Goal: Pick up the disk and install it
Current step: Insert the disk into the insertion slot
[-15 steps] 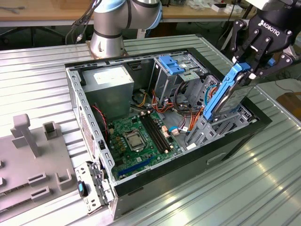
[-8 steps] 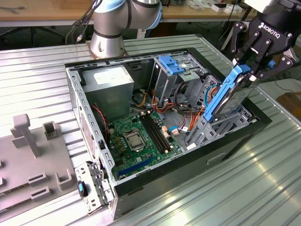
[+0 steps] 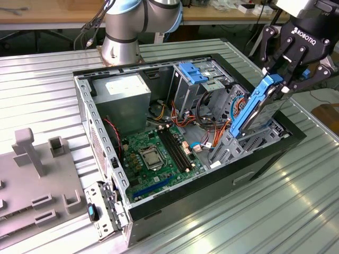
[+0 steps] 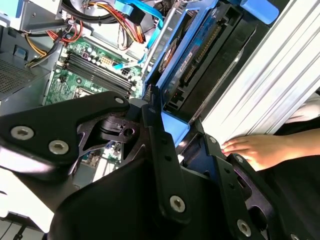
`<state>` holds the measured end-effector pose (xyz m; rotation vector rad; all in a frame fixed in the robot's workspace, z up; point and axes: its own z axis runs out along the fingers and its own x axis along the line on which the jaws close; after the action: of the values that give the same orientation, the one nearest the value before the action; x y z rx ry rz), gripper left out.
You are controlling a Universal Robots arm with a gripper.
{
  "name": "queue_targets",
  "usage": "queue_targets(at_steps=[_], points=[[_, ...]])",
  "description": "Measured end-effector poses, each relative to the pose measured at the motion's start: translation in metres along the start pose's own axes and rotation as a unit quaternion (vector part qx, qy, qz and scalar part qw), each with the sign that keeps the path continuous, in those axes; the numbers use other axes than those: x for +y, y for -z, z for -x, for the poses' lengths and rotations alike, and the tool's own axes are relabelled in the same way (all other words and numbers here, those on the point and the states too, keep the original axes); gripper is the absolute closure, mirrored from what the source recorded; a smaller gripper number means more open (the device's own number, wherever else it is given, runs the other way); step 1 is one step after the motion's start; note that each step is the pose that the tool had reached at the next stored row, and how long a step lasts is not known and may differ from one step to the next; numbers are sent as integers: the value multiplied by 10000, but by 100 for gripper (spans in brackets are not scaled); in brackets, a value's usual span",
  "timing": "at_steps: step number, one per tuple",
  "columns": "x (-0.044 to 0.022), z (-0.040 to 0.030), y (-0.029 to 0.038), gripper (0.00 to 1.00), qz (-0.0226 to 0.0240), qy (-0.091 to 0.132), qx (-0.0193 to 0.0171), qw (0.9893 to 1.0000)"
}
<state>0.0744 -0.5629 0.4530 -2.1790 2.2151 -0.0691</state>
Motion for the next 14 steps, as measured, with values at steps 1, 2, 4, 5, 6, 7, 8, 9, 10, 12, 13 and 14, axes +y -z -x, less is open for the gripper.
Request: queue_targets(at_steps=[1,2,4,5,6,7,8,9,10,12,13,14], points=[[0,-1,-3,63,0,1,0,10000],[0,-1,-6,63,0,1,-1,10000],[1,-3,-15,63,0,2,-1,10000],[1,-3,-19,63,1,2,-1,10000],[1,-4,-22,63,1,2,-1,10000],[1,-4,-26,63,2,2,-1,10000],[2,-5,-30,63,2,2,-1,10000],[2,-6,-36,63,3,3,-1,10000],[2,-8,-45,63,5,3,-1,10000],[3,-9,-55,63,7,3,-2,10000],[3,-10,-60,63,8,3,-1,10000],[3,-10,-64,63,9,3,-1,10000]])
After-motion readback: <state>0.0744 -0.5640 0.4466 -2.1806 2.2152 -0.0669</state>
